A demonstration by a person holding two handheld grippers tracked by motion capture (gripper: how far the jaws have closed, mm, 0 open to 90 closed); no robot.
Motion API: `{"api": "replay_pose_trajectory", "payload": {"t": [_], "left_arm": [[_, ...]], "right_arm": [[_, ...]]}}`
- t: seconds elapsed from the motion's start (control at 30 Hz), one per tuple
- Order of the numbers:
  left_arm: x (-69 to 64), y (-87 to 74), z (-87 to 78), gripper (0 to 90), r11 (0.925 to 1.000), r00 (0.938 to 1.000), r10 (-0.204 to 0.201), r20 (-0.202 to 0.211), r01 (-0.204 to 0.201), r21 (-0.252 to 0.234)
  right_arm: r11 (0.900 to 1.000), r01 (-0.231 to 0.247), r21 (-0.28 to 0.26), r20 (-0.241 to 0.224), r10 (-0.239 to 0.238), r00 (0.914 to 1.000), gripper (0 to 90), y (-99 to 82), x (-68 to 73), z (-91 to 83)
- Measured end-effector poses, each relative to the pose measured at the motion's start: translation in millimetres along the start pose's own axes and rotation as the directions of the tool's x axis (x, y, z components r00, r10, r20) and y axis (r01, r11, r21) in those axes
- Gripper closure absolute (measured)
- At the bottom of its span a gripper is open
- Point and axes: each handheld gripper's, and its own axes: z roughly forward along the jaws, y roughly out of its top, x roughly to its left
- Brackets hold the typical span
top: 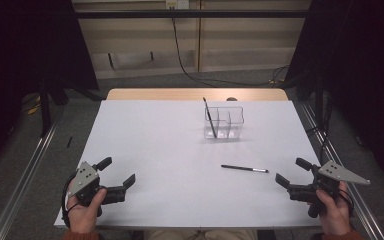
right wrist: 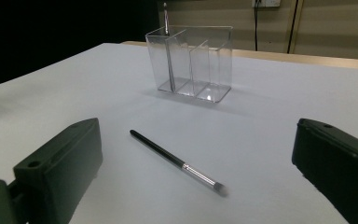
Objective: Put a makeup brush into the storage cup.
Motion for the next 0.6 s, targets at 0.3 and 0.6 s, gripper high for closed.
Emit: {"api": "replay_pose_trajectory", "payload": {"t": [0.3, 0.6], "left_arm": [[3.1, -1.1, 1.0, 2.6, 0.9999, 0.9999, -0.01, -0.002, 0.01, 0.003], [3.6, -1.1, 2.5, 2.6, 0.9999, 0.9999, -0.014, 0.0, 0.014, 0.005]], "right_arm": [[1.0, -0.006, -0.003, -0.002, 0.006, 1.0, 1.3, 2.2, -1.5, 4.8], [0.9999, 0.005, -0.013, -0.011, -0.005, 0.9999, 2.4, 8.6, -0.1, 12.6]]}}
